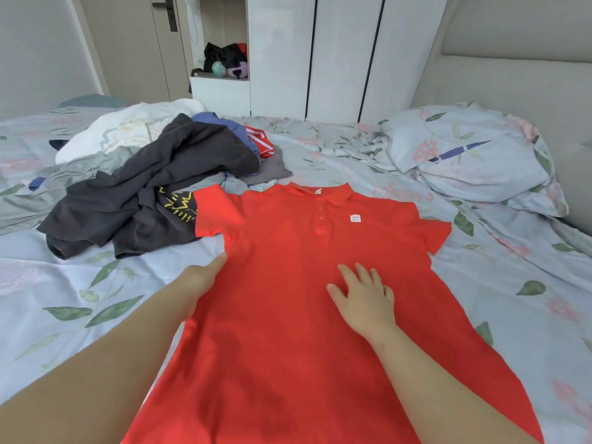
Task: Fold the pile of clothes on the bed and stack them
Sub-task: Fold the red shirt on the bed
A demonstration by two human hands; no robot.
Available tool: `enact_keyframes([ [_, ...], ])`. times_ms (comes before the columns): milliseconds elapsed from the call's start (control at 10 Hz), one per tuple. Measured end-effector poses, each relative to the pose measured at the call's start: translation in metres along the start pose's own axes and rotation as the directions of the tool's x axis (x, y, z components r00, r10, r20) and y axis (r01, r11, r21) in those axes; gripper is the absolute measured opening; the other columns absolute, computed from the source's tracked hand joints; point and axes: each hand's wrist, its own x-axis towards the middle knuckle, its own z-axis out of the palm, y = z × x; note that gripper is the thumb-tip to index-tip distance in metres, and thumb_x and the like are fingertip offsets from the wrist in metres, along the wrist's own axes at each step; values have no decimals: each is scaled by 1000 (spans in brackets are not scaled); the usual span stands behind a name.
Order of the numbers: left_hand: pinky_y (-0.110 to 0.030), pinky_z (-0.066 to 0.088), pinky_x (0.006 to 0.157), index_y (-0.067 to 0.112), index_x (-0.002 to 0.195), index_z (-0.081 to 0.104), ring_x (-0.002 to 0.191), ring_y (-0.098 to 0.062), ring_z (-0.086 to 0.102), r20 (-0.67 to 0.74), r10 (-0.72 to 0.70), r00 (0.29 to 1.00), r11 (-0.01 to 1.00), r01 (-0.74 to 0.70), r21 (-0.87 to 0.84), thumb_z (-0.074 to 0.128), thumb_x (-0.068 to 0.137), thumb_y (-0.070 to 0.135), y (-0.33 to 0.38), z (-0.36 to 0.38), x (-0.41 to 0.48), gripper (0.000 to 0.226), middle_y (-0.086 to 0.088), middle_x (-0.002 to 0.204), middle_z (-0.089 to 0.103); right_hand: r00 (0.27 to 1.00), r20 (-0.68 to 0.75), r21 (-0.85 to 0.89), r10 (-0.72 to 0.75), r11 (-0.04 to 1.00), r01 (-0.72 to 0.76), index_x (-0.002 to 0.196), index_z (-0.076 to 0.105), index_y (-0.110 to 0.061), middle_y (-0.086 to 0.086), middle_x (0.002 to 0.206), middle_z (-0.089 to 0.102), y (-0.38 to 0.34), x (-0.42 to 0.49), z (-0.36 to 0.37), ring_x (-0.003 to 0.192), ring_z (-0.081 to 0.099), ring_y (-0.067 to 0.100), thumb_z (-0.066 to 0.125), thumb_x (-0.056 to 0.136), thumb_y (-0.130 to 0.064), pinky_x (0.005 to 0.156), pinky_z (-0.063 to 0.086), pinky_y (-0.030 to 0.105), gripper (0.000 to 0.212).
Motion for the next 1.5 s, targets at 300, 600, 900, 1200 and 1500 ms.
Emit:
enact_keyframes([
  [300,-30,46,67,10,113,58,72,-24,54,-147,-100,984,901,27,-433,59,81,-8,10,3,47,37,-13,89,59,1000,23,-94,7,996,-5,148,16,-40,-4,160,9,-23,72,21,147,2,21,19,96,-60,117,5,46,56],
  [600,-29,39,80,5,115,61,92,-20,52,-151,-86,985,920,21,-390,73,82,28,49,21,103,42,-7,107,61,997,-55,-141,57,988,-64,149,9,-41,-5,159,10,-27,89,30,147,5,20,14,94,-61,116,9,45,59],
  [900,-35,49,73,10,110,56,75,-21,58,-273,-113,955,817,-67,-572,46,95,30,65,-1,114,27,-10,96,62,996,-71,-123,60,990,-69,149,9,-42,-7,159,11,-29,88,29,146,5,19,14,94,-61,116,9,43,58],
  [1200,-26,44,57,16,105,51,64,-16,55,-162,-198,967,822,73,-564,73,79,26,80,16,116,35,-4,84,59,995,-83,-105,59,992,-68,149,10,-42,-7,159,11,-29,86,29,146,5,18,16,94,-61,116,8,43,58],
  [1500,-25,32,82,19,74,47,115,-25,50,-12,634,773,735,-598,318,69,83,16,99,66,108,24,-13,121,53,994,-93,-106,51,993,-60,148,11,-42,-8,159,11,-29,85,28,146,4,18,17,94,-61,116,7,44,58],
])
